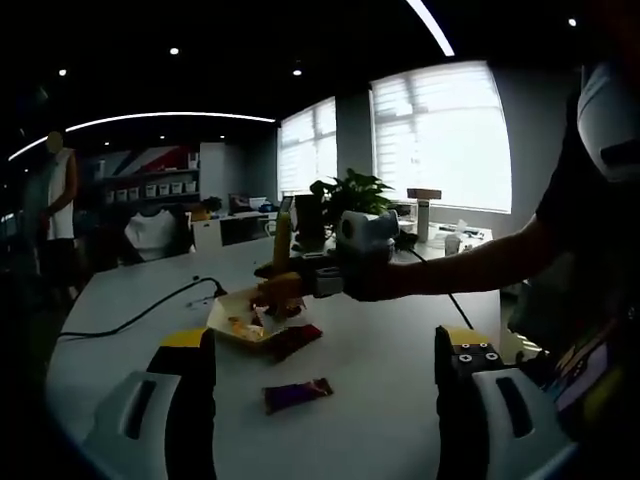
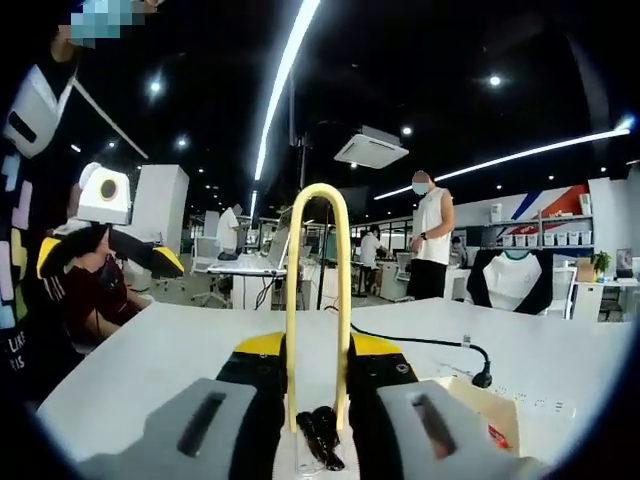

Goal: Place the target food into the container with the food tongs after gripping and lifting it, then release it inside without dropping or visibly crushing the food.

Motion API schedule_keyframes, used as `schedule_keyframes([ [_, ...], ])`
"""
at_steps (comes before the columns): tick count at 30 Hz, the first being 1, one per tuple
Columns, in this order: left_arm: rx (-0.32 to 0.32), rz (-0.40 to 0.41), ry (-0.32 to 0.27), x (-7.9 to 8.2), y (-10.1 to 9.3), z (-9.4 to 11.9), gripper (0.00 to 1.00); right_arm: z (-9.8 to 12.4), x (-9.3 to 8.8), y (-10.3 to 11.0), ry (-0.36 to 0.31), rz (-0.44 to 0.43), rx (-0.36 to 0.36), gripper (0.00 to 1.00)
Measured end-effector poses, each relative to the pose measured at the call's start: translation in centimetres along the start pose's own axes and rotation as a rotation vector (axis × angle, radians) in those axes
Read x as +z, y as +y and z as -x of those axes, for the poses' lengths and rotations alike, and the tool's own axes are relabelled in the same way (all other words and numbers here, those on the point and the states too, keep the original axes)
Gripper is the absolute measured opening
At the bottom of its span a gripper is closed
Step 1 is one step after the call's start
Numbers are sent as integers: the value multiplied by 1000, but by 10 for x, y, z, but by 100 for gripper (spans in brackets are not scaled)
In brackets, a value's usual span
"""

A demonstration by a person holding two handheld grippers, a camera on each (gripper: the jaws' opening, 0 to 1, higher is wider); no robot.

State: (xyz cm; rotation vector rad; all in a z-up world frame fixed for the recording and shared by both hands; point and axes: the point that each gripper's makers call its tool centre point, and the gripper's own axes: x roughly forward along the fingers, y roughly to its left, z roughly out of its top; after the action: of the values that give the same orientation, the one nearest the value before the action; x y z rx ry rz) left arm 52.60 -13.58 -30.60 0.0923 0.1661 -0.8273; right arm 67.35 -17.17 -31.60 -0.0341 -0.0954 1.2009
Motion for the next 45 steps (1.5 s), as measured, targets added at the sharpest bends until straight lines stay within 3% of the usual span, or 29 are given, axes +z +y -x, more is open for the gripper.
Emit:
schedule_keyframes([
  [1, 1, -1, -3, 1, 0, 1, 96, -1, 8, -6, -41, -48, -11, 18],
  [5, 7, 2, -11, 3, 3, 2, 96, -3, 4, -31, 32, 23, -44, 18],
  [10, 10, 1, -5, 1, 4, 5, 96, -10, 7, -66, 36, 15, -75, 18],
  [22, 4, 6, -7, 0, 2, 3, 96, -27, 18, -96, 28, 23, -105, 18],
  [23, 6, 6, -7, 0, 3, 3, 96, -29, 16, -100, 22, 45, -115, 18],
  [34, 17, 13, -5, -2, 6, 5, 96, -40, -17, -153, 56, -43, -231, 18],
  [41, 21, 19, 3, -6, 8, 3, 96, -46, -34, -160, 98, -49, -256, 18],
  [45, 22, 20, 0, -5, 9, 1, 96, -47, -42, -163, 91, -82, -292, 18],
])
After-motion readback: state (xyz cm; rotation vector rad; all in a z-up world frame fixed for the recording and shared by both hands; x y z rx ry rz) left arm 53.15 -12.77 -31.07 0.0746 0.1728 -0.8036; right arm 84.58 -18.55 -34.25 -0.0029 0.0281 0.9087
